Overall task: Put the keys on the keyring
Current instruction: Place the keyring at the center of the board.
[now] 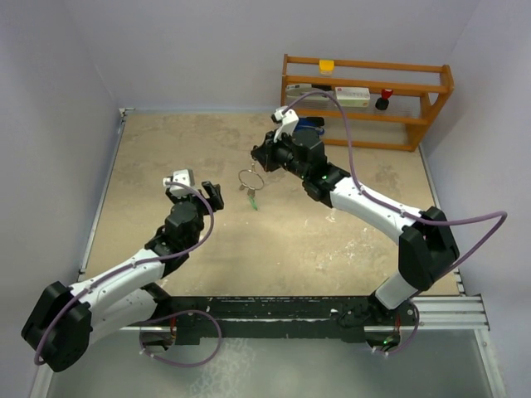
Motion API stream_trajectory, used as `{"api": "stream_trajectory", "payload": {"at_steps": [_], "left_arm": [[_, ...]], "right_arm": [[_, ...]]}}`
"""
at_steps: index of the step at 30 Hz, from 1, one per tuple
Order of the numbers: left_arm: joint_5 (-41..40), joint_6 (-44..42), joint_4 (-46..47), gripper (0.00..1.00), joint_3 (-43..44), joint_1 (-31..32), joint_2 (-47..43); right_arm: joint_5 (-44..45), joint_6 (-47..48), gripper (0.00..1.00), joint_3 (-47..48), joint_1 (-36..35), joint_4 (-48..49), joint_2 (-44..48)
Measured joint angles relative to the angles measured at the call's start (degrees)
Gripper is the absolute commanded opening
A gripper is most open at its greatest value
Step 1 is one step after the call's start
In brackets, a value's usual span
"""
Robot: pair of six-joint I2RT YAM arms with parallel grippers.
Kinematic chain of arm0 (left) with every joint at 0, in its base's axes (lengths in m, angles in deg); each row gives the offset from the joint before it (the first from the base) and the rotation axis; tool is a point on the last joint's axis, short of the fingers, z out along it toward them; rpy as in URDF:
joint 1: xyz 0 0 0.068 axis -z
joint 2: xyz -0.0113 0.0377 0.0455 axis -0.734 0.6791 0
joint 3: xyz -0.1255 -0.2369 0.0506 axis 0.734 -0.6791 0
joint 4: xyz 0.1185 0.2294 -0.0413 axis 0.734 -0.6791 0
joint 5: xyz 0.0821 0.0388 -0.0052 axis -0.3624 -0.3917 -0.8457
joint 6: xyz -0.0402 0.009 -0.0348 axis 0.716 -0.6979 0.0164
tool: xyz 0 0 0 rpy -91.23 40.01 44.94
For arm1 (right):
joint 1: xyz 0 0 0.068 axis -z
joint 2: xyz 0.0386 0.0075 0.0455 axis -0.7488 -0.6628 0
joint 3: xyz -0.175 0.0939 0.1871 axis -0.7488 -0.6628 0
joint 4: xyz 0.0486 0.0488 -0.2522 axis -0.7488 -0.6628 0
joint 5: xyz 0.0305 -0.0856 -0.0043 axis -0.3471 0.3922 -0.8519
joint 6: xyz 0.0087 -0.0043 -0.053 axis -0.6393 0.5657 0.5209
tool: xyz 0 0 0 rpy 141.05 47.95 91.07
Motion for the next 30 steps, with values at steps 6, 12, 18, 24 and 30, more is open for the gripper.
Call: {"api": "stream_trajectory", "payload": {"at_steps": [6, 12, 18, 24, 30], "left_arm": [[0.24, 0.57, 0.11, 0.7, -0.04, -0.17, 1.6], [0.63, 0.98, 0.39, 0.7, -0.04, -0.33, 2.67], [1.33, 1.01, 0.79, 0.7, -0.04, -0.39, 4.13], [2.08, 1.03, 1.4, 0.7, -0.04, -0.42, 6.29], [2.84, 1.11, 2.36, 0.7, -0.04, -0.42, 7.3]], "right_arm": [[4.46, -0.92, 0.0, -4.98, 2.19, -0.22, 0.83], [7.19, -2.56, 0.0, -12.85, 5.44, -0.2, 1.07], [9.25, -3.06, 0.0, -18.93, 8.55, -0.66, 4.2], [10.69, -3.21, 0.0, -22.77, 11.67, -0.42, 8.2], [11.98, -3.54, 0.0, -25.53, 13.75, -1.4, 10.43]]}}
